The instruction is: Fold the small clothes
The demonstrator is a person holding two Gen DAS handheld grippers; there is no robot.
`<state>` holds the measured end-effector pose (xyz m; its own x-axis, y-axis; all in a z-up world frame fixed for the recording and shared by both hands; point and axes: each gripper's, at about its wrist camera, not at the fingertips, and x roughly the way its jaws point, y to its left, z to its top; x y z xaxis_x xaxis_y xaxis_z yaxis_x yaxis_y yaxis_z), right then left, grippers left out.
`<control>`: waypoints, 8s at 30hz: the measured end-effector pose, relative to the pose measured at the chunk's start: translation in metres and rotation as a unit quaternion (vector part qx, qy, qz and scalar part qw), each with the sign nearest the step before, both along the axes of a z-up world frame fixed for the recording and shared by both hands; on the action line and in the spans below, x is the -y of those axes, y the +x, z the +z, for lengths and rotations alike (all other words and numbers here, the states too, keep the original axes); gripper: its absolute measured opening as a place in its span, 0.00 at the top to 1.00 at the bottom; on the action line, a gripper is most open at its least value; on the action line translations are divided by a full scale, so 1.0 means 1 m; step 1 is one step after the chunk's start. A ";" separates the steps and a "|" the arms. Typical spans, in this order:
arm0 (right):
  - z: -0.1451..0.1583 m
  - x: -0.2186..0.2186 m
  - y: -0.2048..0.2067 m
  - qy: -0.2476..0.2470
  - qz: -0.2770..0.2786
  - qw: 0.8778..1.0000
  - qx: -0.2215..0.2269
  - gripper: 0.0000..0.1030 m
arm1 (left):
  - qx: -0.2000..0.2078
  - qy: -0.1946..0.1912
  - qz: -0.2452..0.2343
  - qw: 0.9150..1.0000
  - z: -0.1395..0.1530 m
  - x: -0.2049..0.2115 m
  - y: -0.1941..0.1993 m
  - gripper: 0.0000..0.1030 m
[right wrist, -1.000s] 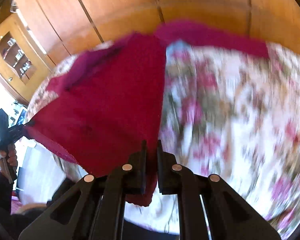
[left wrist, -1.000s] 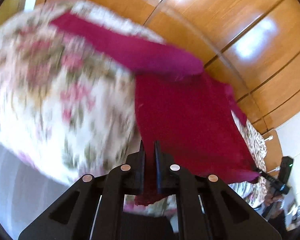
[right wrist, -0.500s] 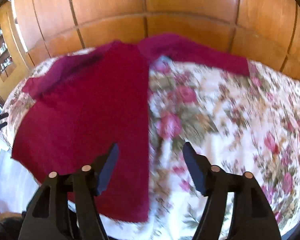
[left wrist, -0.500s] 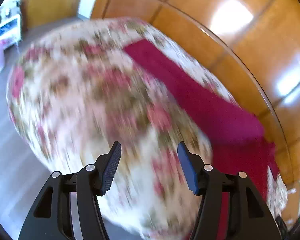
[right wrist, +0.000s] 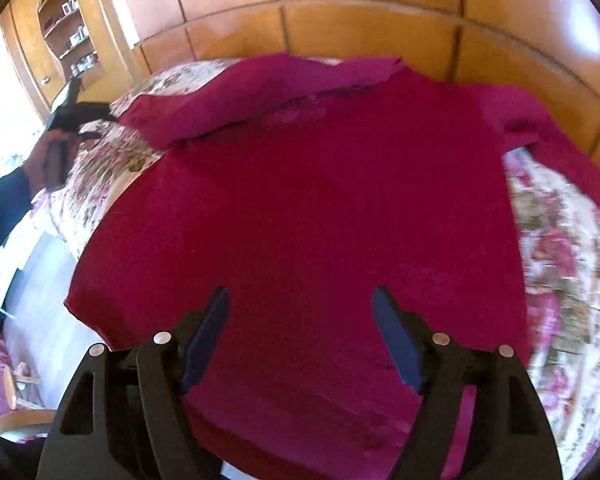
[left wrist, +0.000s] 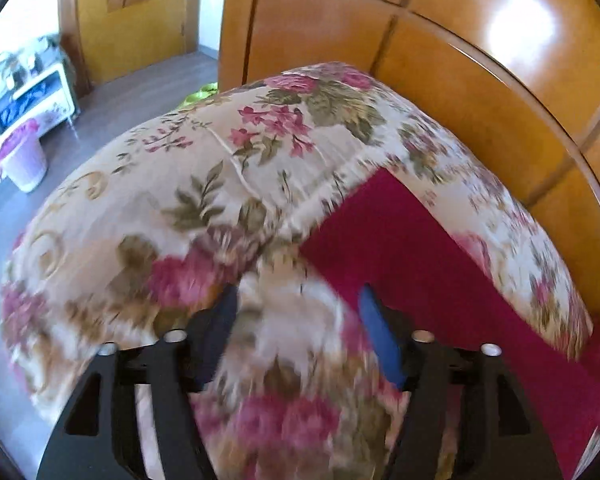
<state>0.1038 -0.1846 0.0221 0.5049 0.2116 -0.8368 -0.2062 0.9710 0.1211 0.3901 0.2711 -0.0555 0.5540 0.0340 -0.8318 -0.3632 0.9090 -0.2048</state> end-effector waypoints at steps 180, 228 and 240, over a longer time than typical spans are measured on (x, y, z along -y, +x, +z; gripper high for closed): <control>0.008 0.171 0.239 0.112 -0.200 0.973 0.033 0.31 | 0.057 -0.069 -0.238 0.967 0.035 0.315 0.000 0.95; -0.037 0.060 0.135 -0.112 -0.145 0.982 0.054 0.02 | 0.102 -0.202 0.178 0.958 0.033 -0.073 -0.107 0.48; -0.040 0.060 0.138 -0.115 -0.146 0.981 0.055 0.02 | 0.113 -0.144 0.111 0.977 0.049 -0.059 -0.058 0.95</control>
<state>0.2414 -0.2442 -0.0177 0.6059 -0.1424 -0.7827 0.0843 0.9898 -0.1148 0.3318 0.3298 -0.0068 0.7300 -0.0445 -0.6820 -0.4601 0.7059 -0.5385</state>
